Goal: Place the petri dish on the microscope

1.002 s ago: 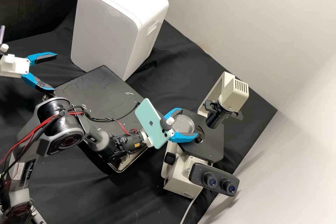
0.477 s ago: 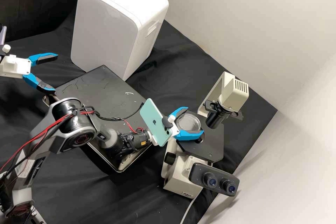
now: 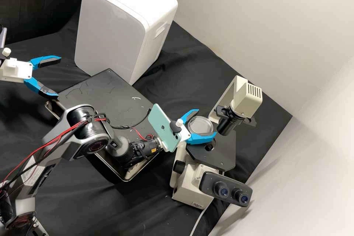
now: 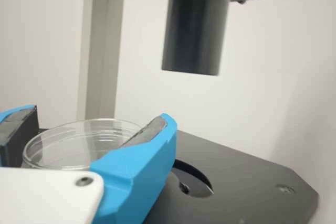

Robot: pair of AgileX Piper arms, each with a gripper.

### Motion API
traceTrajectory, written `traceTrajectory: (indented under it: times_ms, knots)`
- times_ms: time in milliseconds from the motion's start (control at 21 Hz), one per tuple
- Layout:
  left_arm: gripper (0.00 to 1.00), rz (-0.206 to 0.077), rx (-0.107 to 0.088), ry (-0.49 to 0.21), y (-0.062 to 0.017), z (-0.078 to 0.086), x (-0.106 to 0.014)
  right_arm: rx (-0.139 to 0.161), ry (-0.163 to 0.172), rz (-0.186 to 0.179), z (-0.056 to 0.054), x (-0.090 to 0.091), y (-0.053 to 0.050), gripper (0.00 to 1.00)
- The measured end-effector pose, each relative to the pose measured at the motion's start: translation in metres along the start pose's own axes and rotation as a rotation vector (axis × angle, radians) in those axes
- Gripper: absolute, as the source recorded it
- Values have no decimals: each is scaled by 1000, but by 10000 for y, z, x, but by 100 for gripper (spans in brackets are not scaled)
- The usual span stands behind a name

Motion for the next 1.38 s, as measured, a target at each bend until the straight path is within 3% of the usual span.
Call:
traceTrajectory:
  times_ms: [239, 477, 572, 668, 1240, 1384]
  knots:
    - [100, -3, -4, 7, -15, -3, 7, -32, 28, 11, 28, 19, -53, 0]
    - [100, 3, -4, 7, -9, -4, 7, -39, 33, 4, 41, 30, -62, 0]
    - [100, 3, -4, 7, -9, -4, 7, -52, 64, 2, 39, 79, -96, 0]
    - [100, 3, -4, 7, -9, -4, 7, -60, 71, 5, 41, 94, -105, 0]
    - [100, 3, -4, 9, -8, -6, 31, -59, 71, -8, 18, 120, -136, 0]
    - [100, 4, -4, 9, -10, -6, 32, -58, 81, 4, 25, 121, -144, 0]
